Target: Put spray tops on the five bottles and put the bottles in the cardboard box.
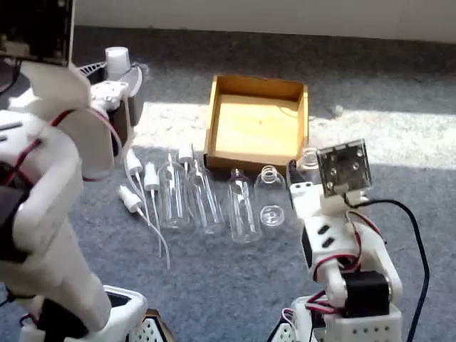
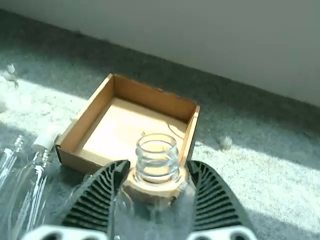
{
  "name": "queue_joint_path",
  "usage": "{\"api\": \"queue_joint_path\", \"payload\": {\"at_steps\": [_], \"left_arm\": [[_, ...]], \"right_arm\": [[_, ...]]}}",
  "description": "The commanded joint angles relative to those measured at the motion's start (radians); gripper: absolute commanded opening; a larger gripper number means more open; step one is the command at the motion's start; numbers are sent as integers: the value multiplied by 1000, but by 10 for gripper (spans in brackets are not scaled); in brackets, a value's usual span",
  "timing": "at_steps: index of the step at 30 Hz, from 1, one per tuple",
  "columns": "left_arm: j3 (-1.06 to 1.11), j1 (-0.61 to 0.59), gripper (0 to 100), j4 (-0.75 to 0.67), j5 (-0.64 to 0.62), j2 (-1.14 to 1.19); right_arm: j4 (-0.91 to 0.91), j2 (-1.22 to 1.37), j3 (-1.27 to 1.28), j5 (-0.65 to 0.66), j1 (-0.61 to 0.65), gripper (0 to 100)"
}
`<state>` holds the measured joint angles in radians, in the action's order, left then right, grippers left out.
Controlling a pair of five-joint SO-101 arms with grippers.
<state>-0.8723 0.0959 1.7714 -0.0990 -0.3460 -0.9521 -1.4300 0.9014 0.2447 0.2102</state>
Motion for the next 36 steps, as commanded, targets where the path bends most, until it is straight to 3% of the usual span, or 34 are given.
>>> {"api": "queue_joint_path", "payload": {"at_steps": [1, 7, 14, 19, 36], "left_arm": [[25, 153, 45, 3, -95, -157], [28, 417, 45, -64, -120, -295], [31, 486, 45, -216, -121, -315], [53, 604, 45, -261, -121, -234], [377, 610, 45, -486, -114, -199]], "right_arm": [[7, -180, 28, 9, 111, 4], [7, -252, 162, 9, 334, 4], [-1, -260, 182, 9, 464, 4], [-53, -262, 177, 9, 518, 4], [-177, -409, 174, 3, 533, 4]]}}
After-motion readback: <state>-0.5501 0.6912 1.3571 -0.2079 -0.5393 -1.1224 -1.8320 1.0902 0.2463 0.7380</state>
